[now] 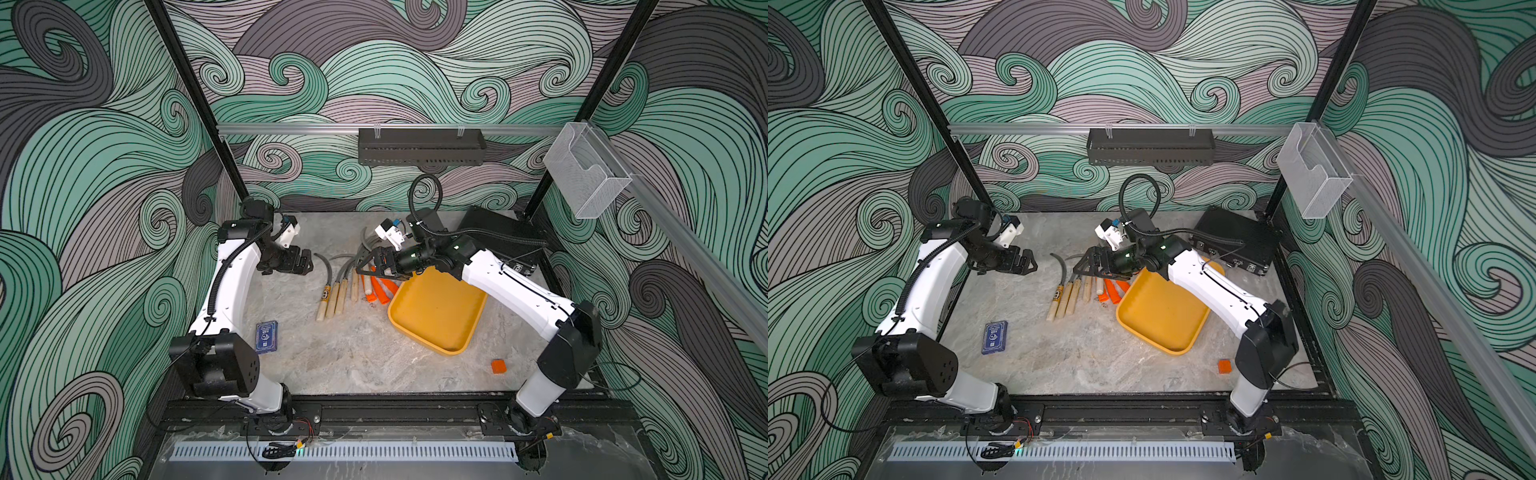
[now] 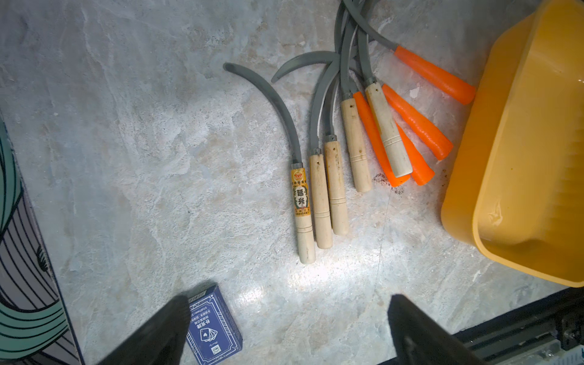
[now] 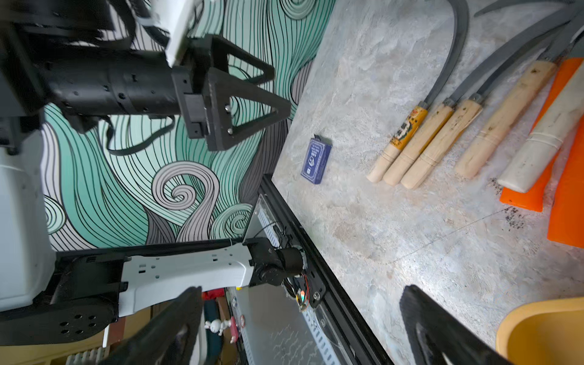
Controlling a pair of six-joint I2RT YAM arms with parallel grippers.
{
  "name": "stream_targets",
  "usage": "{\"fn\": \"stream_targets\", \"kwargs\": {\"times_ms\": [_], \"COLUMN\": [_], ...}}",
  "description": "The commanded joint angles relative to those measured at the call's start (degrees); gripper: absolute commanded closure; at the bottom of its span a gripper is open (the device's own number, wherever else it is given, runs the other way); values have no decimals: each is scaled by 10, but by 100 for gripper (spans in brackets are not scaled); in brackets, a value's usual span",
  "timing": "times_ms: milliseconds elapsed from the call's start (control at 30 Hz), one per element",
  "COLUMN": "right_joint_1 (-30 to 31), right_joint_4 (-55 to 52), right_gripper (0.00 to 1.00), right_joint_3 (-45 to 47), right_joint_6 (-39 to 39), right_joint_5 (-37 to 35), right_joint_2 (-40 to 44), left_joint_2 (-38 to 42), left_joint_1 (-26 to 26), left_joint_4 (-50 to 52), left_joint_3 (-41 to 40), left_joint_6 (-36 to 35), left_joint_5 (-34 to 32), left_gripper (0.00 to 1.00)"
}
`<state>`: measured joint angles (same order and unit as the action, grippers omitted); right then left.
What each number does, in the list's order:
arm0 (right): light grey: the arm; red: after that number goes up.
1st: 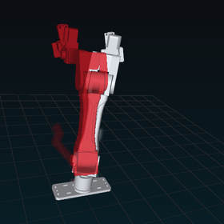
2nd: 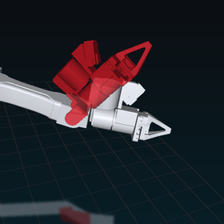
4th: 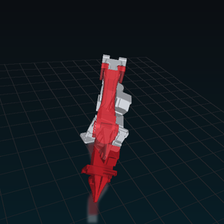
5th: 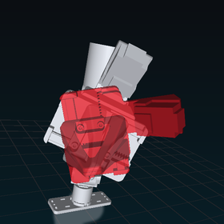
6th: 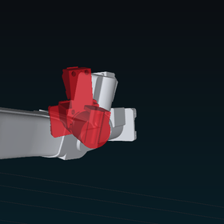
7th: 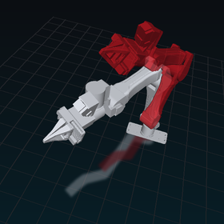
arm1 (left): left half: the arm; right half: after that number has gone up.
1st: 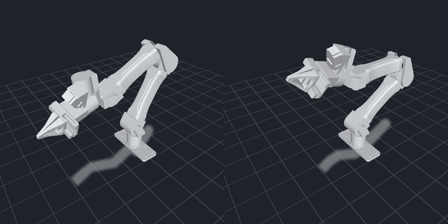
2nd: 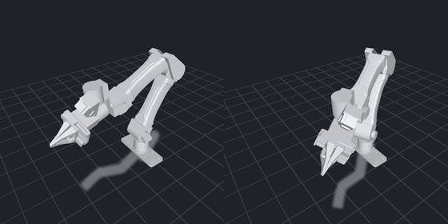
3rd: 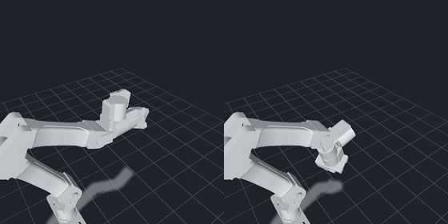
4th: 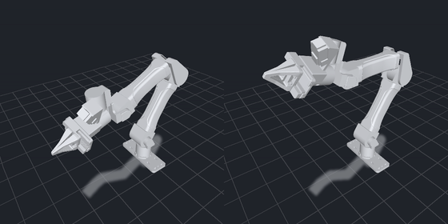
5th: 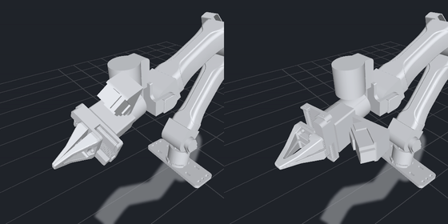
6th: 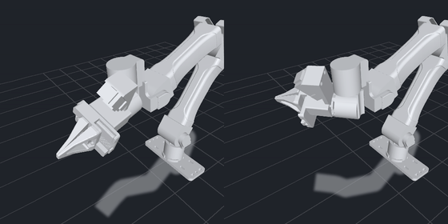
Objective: Put small sickles into storage boxes
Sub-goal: Pick up the sickle at the center of the board.
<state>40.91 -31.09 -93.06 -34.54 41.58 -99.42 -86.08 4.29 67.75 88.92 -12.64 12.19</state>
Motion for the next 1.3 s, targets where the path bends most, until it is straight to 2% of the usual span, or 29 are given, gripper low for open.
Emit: {"fn": "stream_targets", "kwargs": {"times_ms": [0, 67, 100, 200, 367, 467, 567, 967, 1267], "right_joint_1": [-10, -16, -16, -15, -11, -6, 1, 30, 43], "right_joint_4": [-88, -117, -141, -207, -301, -350, -380, -389, -374], "right_gripper": [13, 20, 27, 35, 36, 41, 45, 44, 47], "right_joint_3": [-39, -62, -79, -147, -262, -321, -364, -401, -460], "right_joint_6": [35, 52, 67, 99, 151, 174, 188, 196, 166], "right_joint_5": [13, 0, -15, -57, -168, -226, -254, -339, -363], "right_joint_2": [-41, -69, -86, -140, -209, -253, -291, -351, -411], "left_joint_2": [30, 38, 41, 42, 63, 74, 87, 113, 125], "left_joint_1": [-4, -4, -3, -3, -3, -3, -3, -3, -3], "left_joint_4": [29, 26, 24, 22, 29, 29, 29, 32, 35], "left_joint_3": [-20, -38, -46, -59, -54, -53, -59, -78, -89], "left_joint_6": [-17, -26, -28, -37, -46, -52, -50, -41, -48], "left_joint_5": [-26, -27, -31, -53, -84, -95, -93, -78, -113], "left_gripper": [2, 2, 2, 2, 2, 2, 2, 1, 1]}}
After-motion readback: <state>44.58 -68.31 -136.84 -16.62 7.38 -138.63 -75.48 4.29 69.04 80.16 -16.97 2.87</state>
